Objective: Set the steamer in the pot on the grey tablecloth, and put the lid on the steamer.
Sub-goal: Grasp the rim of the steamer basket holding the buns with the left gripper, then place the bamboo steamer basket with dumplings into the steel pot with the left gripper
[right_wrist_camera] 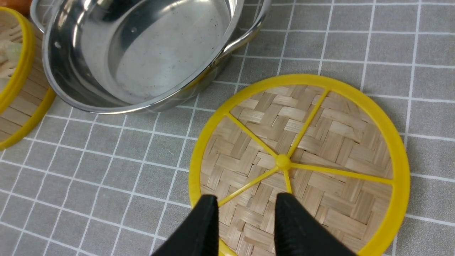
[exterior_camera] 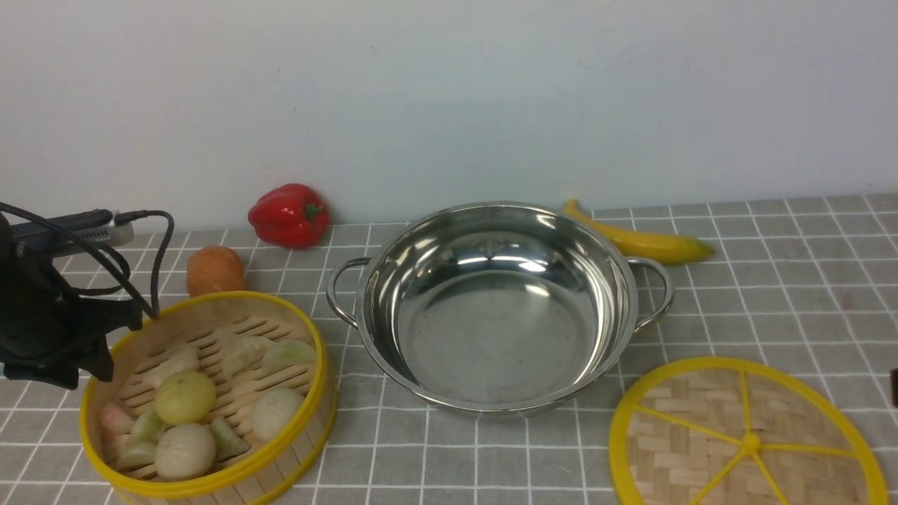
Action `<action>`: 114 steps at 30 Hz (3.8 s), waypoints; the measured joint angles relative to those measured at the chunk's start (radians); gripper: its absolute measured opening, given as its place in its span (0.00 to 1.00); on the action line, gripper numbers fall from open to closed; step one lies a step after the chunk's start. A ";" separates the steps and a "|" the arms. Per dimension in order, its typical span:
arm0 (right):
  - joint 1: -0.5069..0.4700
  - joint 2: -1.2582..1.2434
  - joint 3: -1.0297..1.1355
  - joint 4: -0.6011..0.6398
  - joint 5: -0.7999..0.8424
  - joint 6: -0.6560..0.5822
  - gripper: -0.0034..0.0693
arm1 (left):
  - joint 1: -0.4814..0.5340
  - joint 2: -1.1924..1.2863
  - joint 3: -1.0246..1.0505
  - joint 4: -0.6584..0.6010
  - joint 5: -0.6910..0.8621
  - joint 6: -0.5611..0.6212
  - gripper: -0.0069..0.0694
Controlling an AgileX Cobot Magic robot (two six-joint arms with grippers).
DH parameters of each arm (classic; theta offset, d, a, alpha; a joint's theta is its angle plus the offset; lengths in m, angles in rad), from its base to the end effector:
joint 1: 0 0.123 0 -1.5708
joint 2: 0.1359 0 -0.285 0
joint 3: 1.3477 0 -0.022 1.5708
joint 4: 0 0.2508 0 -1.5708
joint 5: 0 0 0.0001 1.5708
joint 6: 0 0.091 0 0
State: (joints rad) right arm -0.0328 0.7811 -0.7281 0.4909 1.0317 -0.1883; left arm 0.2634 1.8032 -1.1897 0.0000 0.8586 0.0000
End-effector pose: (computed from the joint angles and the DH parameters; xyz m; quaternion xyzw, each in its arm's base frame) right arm 0.1267 0.0327 0.3125 -0.0118 0.9324 0.2036 0.2985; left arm 0.3353 0.0904 0.1925 -0.1308 0.9871 0.0122 0.0920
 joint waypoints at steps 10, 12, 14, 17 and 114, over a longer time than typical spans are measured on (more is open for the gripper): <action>0.000 0.000 0.000 0.000 0.000 0.000 0.38 | 0.000 0.090 0.000 0.000 -0.050 0.010 0.41; 0.000 0.000 0.000 0.003 0.000 0.000 0.38 | 0.000 0.092 0.000 0.000 -0.055 0.010 0.41; 0.000 0.000 0.000 0.011 0.000 0.000 0.38 | 0.000 0.092 0.000 0.000 -0.057 0.000 0.40; 0.000 0.000 0.000 0.029 0.000 0.000 0.38 | 0.000 0.092 0.000 0.000 -0.064 -0.008 0.35; 0.000 0.000 0.000 0.073 0.090 0.001 0.38 | -0.596 0.593 -1.008 -0.024 0.380 -0.047 0.23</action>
State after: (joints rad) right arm -0.0328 0.7811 -0.7284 0.5637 1.1220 -0.1872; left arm -0.3327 2.3963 -2.1981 -0.0240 1.2386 -0.0471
